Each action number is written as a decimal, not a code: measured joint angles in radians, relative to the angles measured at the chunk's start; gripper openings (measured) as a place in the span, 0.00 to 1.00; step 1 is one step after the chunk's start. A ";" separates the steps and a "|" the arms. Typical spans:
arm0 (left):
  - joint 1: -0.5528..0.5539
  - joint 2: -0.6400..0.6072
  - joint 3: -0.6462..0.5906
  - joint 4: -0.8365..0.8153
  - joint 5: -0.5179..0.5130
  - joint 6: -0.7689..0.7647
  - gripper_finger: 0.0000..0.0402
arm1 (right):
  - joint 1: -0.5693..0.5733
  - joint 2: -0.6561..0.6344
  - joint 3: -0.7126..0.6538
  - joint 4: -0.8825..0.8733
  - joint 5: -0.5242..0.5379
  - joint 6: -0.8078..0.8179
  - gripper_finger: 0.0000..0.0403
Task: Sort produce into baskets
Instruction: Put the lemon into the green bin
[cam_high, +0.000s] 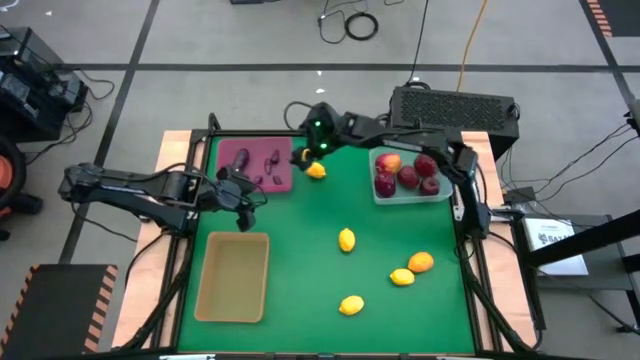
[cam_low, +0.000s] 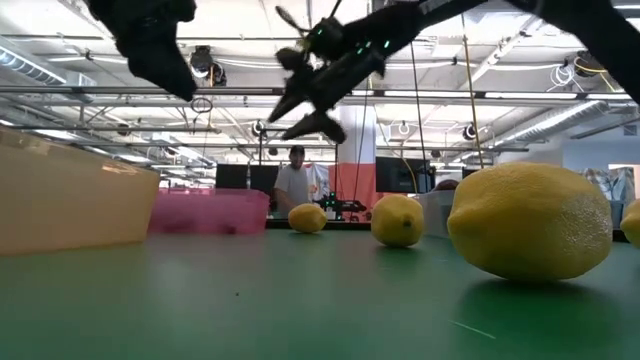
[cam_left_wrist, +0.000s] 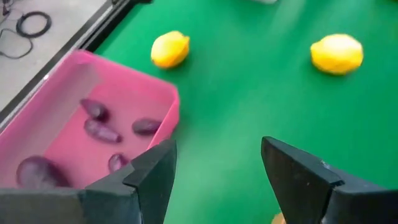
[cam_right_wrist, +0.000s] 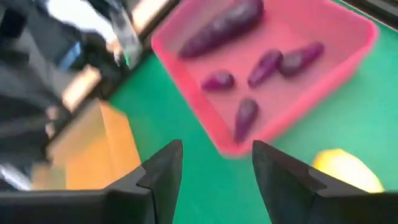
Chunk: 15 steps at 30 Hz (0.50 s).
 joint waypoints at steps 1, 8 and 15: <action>0.000 0.009 0.000 0.021 -0.001 0.000 0.60 | 0.000 -0.024 0.000 -0.053 0.004 -0.041 0.46; 0.003 0.134 0.000 0.235 -0.004 0.001 0.60 | 0.057 -0.185 0.000 -0.431 0.205 -0.266 0.46; 0.080 0.319 0.000 0.434 0.111 0.008 0.60 | 0.167 -0.281 0.000 -0.689 0.324 -0.292 0.46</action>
